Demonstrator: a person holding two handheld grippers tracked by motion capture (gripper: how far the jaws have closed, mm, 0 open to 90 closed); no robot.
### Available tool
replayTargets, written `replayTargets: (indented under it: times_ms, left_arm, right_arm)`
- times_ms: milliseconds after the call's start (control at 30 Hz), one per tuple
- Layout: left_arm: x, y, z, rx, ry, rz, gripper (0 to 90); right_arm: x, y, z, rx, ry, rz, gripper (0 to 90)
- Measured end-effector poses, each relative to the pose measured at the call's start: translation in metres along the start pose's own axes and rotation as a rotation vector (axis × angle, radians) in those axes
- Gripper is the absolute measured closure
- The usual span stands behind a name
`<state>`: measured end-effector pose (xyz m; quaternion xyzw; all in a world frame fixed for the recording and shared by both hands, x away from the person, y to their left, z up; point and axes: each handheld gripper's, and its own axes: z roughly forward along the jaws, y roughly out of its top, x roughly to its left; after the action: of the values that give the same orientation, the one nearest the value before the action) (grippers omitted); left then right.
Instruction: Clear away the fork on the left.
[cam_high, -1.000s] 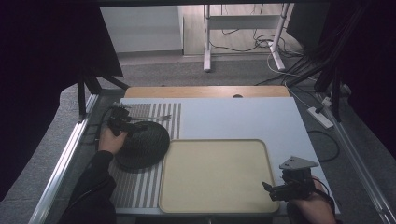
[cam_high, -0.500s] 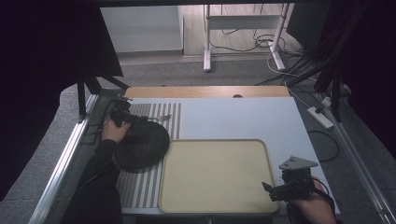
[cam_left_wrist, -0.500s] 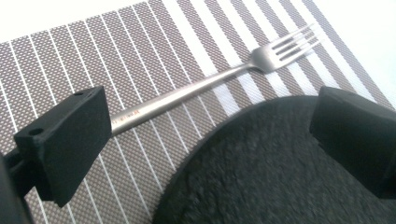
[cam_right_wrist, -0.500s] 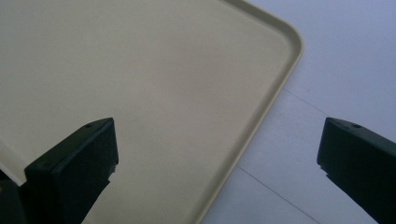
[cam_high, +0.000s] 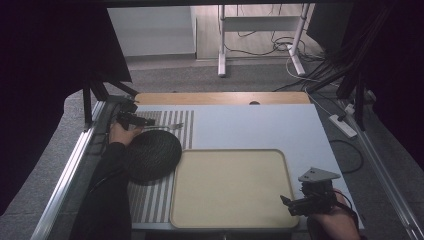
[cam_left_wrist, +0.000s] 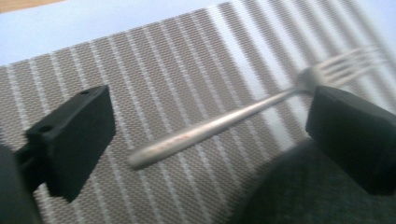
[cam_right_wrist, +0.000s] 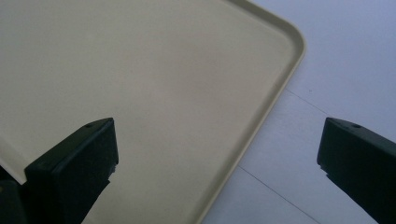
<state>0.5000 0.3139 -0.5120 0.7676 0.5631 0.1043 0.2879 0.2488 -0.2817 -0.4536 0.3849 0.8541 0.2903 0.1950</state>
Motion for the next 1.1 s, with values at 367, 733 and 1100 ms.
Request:
replayTargets:
  times_ms: [367,733,1100]
  left_arm:
    - [0.018,0.006,0.009,0.075,0.05,-0.064,88.8]
    - [0.017,0.0,0.011,0.171,0.077,-0.04,89.1]
    - [0.003,-0.008,0.001,0.283,-0.009,0.032,89.1]
  right_arm:
    - [0.0,0.0,0.0,0.002,0.006,-0.007,0.0]
    - [0.001,0.0,0.0,0.004,0.01,-0.016,0.0]
    - [0.003,0.001,0.002,0.013,0.008,-0.036,0.0]
